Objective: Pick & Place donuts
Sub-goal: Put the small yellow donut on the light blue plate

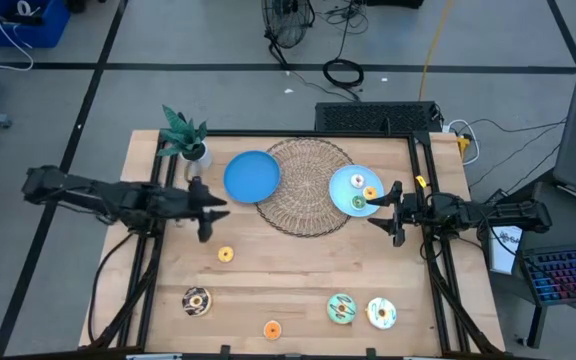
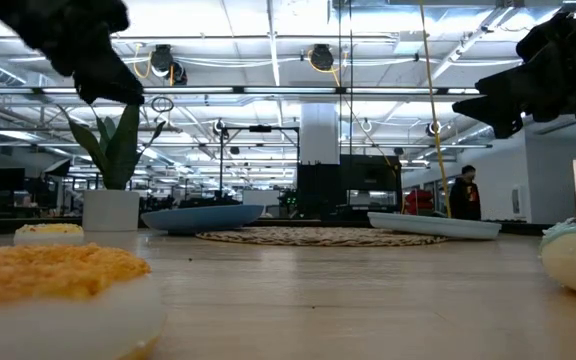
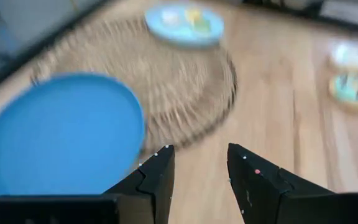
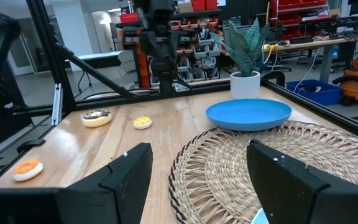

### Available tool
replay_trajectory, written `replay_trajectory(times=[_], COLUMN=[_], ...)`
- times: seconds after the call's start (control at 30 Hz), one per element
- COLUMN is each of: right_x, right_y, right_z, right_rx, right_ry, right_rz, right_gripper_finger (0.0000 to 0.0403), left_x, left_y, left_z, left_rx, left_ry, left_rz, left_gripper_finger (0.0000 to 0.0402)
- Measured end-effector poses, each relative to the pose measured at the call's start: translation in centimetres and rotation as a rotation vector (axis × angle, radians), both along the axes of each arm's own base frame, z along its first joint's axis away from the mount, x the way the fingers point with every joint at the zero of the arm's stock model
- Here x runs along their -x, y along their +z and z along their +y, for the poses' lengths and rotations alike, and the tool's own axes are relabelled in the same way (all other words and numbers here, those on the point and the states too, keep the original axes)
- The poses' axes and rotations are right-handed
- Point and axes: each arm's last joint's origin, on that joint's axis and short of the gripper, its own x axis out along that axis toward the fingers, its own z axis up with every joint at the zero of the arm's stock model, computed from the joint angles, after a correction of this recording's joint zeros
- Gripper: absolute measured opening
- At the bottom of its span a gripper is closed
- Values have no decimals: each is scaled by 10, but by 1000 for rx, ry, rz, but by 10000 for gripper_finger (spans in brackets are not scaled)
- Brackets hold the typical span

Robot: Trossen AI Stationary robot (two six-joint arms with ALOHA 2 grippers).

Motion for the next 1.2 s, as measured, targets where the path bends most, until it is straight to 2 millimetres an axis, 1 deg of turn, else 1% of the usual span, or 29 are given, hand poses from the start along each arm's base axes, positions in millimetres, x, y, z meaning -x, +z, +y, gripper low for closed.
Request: replay_trajectory(times=[0.13,0.23,0.3,0.37,0.47,0.57,0.63,0.7,0.77,0.9,1.03,1.2], right_x=[0,0,0,0,0,0,0,0,0,0,0,0], right_y=[0,0,0,0,0,0,0,0,0,0,0,1], right_z=[0,0,0,0,0,0,0,0,0,0,0,0], right_rx=[0,0,0,0,0,0,0,0,0,0,-1,-1], right_ry=[0,0,0,0,0,0,0,0,0,0,0,0], right_rz=[0,-3,-3,-3,-3,-3,-4,-3,-4,-4,-4,-7], right_gripper_finger=[242,242,242,242,242,242,242,242,242,242,242,242], left_x=[-23,-37,-43,-48,-51,-52,-53,-56,-60,-62,-62,-65], left_y=[23,38,43,42,33,12,-2,-16,-30,-53,-62,-65], left_z=[-5,-9,-11,-14,-16,-19,-22,-28,-34,-46,-58,-69], left_rx=[64,119,155,188,233,272,300,286,251,180,159,80], left_ry=[27,44,15,31,172,306,327,305,241,109,41,-17], left_rz=[272,465,591,681,739,820,861,870,858,870,904,853], left_gripper_finger=[149,149,149,149,150,150,153,162,179,224,265,289])
